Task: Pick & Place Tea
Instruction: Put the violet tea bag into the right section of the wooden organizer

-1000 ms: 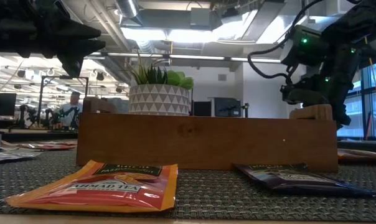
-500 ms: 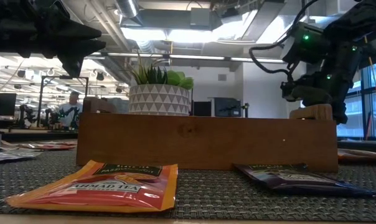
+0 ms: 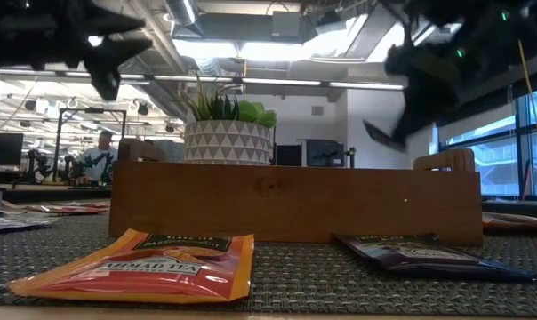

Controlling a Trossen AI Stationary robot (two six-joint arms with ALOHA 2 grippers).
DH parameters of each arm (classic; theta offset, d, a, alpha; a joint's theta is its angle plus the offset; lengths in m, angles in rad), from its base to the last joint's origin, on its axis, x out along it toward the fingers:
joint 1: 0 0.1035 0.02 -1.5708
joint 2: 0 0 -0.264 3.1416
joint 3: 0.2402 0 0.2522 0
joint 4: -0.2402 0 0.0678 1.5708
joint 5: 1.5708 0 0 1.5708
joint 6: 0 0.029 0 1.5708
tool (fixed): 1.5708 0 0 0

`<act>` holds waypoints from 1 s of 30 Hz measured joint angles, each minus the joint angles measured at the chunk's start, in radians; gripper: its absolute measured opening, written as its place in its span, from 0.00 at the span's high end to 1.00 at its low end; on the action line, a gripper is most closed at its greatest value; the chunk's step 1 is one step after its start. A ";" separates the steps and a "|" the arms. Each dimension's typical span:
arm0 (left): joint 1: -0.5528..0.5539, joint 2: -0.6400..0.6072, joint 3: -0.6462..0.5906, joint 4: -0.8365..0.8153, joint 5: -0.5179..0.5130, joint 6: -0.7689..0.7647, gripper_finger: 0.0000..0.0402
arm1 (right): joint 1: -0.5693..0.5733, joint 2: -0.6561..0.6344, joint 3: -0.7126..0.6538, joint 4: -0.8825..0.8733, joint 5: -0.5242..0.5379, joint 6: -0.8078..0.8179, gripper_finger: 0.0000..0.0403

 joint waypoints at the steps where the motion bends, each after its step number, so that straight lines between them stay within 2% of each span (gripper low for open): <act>1: 0.000 0.027 0.025 -0.008 0.016 -0.001 0.71 | 0.014 0.007 0.024 0.000 0.038 -0.036 0.99; 6: 0.002 0.237 0.205 -0.071 0.049 0.022 0.71 | 0.065 0.056 0.132 0.052 0.149 -0.212 0.99; 12: 0.022 0.504 0.422 -0.094 0.066 0.030 0.71 | 0.114 0.149 0.215 0.119 0.150 -0.374 0.99; 18: 0.022 0.724 0.593 -0.089 0.046 0.014 0.71 | 0.171 0.242 0.265 0.110 0.169 -0.457 0.99; 24: 0.032 0.893 0.700 -0.091 0.031 -0.037 0.71 | 0.236 0.307 0.321 0.052 0.368 -0.482 0.99; 30: 0.052 1.018 0.741 -0.091 0.031 -0.048 0.71 | 0.271 0.317 0.340 0.036 0.423 -0.460 0.99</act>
